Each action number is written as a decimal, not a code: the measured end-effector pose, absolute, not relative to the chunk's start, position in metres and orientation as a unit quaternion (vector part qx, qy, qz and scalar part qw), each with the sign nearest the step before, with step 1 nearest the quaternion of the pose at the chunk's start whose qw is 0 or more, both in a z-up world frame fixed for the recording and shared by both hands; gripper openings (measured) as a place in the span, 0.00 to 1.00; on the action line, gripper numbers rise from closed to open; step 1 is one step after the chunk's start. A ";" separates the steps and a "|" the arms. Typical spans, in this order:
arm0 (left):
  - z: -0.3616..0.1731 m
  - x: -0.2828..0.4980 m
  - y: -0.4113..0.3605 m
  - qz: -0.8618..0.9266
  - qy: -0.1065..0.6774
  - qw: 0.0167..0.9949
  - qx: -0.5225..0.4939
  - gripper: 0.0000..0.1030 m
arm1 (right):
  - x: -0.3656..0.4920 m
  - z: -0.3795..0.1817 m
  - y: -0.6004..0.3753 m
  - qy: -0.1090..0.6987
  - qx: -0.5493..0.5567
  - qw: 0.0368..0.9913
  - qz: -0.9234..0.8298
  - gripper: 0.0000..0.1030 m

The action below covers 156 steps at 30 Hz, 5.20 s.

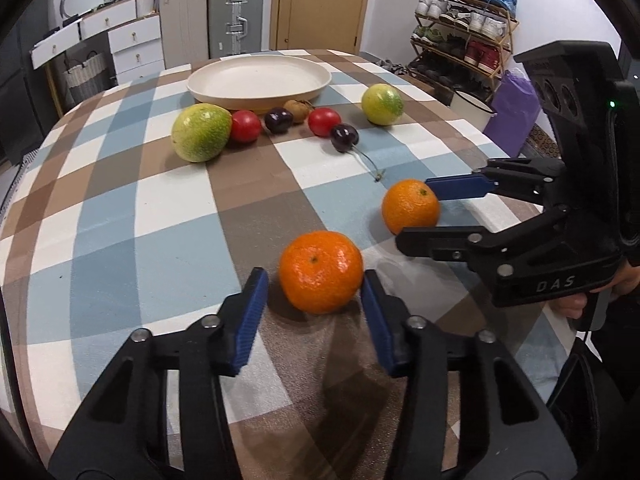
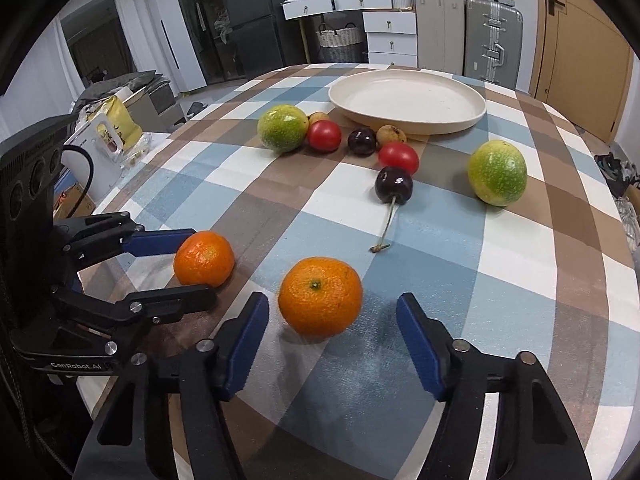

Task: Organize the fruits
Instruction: 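Close the left tool on one mandarin while the right tool grasps another, then carry both mandarins over the cream plate with both tools, then open both tools to drop the mandarins onto the plate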

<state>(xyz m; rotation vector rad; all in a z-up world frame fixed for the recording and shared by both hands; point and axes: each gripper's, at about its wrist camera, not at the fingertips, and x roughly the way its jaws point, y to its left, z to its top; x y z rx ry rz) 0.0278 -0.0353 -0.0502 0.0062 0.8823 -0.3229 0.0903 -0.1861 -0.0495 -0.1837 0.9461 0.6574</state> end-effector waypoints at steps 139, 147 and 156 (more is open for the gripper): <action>0.006 0.197 0.001 -0.025 0.284 0.958 -0.011 0.99 | 0.251 0.008 -0.218 0.343 -0.008 0.905 0.253 0.99; 0.007 0.174 0.018 -0.009 0.285 0.958 -0.013 0.99 | 0.235 0.008 -0.229 0.332 -0.019 0.911 0.242 0.99; -0.006 0.156 0.037 0.003 0.297 0.954 -0.029 0.99 | 0.231 0.003 -0.242 0.343 -0.008 0.911 0.230 0.99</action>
